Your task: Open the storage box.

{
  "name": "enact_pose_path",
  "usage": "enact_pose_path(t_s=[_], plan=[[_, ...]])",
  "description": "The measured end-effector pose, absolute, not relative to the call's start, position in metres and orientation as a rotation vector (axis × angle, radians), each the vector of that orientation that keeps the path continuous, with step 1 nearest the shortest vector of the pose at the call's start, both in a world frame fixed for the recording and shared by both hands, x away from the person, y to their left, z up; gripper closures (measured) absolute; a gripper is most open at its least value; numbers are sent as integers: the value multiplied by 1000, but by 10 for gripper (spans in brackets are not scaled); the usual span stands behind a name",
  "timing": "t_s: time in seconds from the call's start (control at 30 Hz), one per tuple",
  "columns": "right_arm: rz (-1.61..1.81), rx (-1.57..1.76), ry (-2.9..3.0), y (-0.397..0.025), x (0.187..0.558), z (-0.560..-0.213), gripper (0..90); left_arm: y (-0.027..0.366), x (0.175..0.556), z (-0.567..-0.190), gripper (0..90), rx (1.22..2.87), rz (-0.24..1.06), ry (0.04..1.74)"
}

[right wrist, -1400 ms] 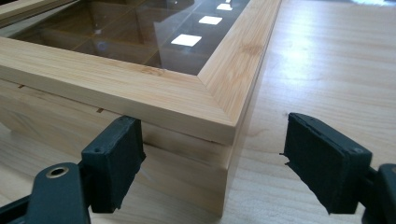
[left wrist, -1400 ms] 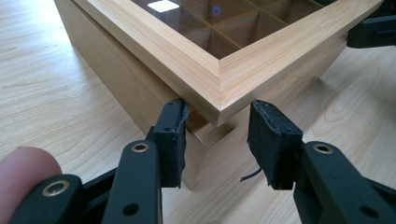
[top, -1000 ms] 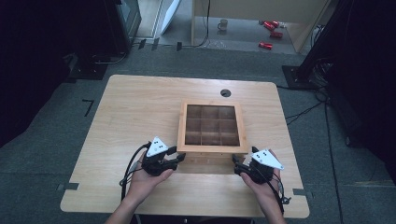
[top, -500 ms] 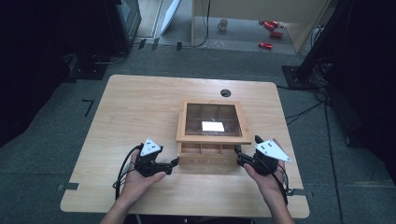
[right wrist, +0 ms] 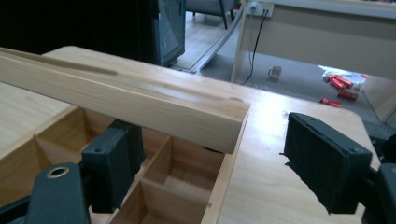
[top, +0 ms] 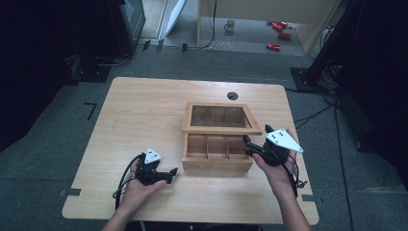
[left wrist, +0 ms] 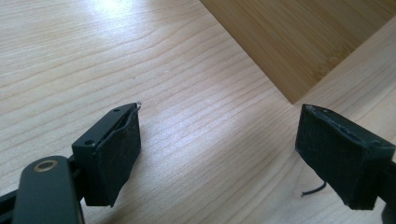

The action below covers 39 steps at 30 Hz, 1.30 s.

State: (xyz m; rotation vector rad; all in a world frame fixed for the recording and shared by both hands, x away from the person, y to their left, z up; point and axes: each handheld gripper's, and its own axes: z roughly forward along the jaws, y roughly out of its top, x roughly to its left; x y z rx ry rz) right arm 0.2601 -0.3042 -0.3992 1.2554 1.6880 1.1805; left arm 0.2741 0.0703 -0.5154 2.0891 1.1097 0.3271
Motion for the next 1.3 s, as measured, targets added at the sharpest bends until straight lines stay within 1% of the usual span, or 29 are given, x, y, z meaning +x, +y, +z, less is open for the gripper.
enact_pose_path(t_s=[0.23,0.4,0.53,0.67,0.8,0.9,1.0,1.03,1.23,1.3], plan=[[1191,1208,1664,-306,275,-382,203,60,268,-519,148,2140,456,1091],[1232,1194,1648,-309,286,-374,207,60,268,-519,147,2138,459,1094],[1277,1168,1656,-311,294,-370,259,60,268,-519,147,2138,460,1095],[1301,1164,1664,-314,303,-364,262,60,269,-519,148,2138,461,1096],[1326,1144,1667,-316,313,-358,313,60,269,-519,148,2140,459,1096],[1346,1137,1651,-316,321,-355,334,60,269,-519,148,2137,460,1095],[1366,1126,1641,-316,328,-353,383,59,269,-519,148,2137,461,1096],[1354,1122,1637,-316,330,-352,415,59,269,-519,148,2137,461,1095],[1368,1114,1642,-316,343,-353,438,59,269,-519,149,2140,461,1094],[1372,1133,1620,-318,347,-353,506,59,269,-519,150,2142,460,1093]])
